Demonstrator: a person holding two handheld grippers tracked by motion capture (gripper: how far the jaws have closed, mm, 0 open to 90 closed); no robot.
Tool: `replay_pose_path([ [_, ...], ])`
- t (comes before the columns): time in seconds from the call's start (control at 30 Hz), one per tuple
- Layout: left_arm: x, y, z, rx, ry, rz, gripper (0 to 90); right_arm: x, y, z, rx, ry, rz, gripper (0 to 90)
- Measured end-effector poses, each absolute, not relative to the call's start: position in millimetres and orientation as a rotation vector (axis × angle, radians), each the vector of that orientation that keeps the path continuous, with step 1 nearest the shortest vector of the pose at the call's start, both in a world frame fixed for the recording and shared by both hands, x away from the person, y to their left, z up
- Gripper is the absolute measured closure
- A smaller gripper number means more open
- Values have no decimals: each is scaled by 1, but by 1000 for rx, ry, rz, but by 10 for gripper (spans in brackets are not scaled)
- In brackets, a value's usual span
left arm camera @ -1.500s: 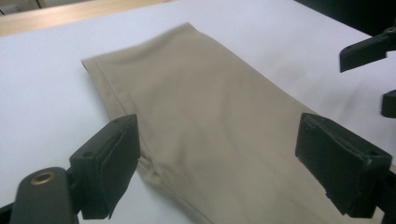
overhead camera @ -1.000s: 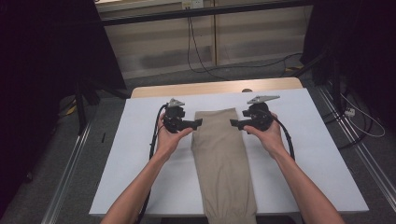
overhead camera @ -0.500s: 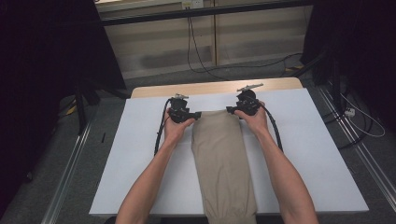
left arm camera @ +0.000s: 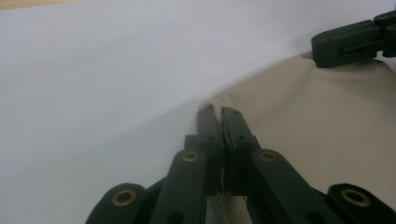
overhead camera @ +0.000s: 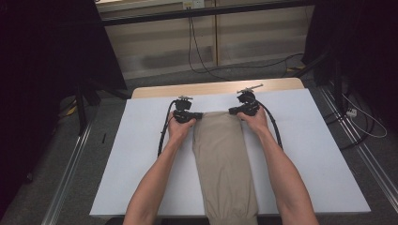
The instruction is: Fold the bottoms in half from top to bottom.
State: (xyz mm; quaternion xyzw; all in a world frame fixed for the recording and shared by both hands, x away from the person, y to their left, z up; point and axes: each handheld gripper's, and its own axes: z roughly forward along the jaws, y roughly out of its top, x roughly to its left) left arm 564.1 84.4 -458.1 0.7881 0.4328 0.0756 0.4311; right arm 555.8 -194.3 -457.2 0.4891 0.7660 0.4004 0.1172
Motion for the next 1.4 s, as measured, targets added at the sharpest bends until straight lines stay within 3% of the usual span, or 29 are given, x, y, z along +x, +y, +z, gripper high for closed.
replay_pose_path([
  [0.07,567,91,-453,1891,1105,166,885,555,-201,-447,1438,2189,1233,898],
  [0.33,577,93,-396,1788,1064,282,888,557,-209,-386,1338,2057,1341,899],
  [0.53,581,95,-342,1706,966,376,887,561,-212,-339,1285,1957,1403,900],
  [0.67,572,99,-329,1696,912,374,886,556,-215,-319,1238,1933,1437,900],
  [0.9,525,109,-338,1715,834,336,886,516,-215,-324,1165,1989,1468,900],
  [0.97,507,109,-341,1759,804,378,886,498,-216,-326,1142,2015,1499,900],
  [1.4,404,129,-362,1788,675,241,884,388,-216,-355,1053,2115,1538,899],
])
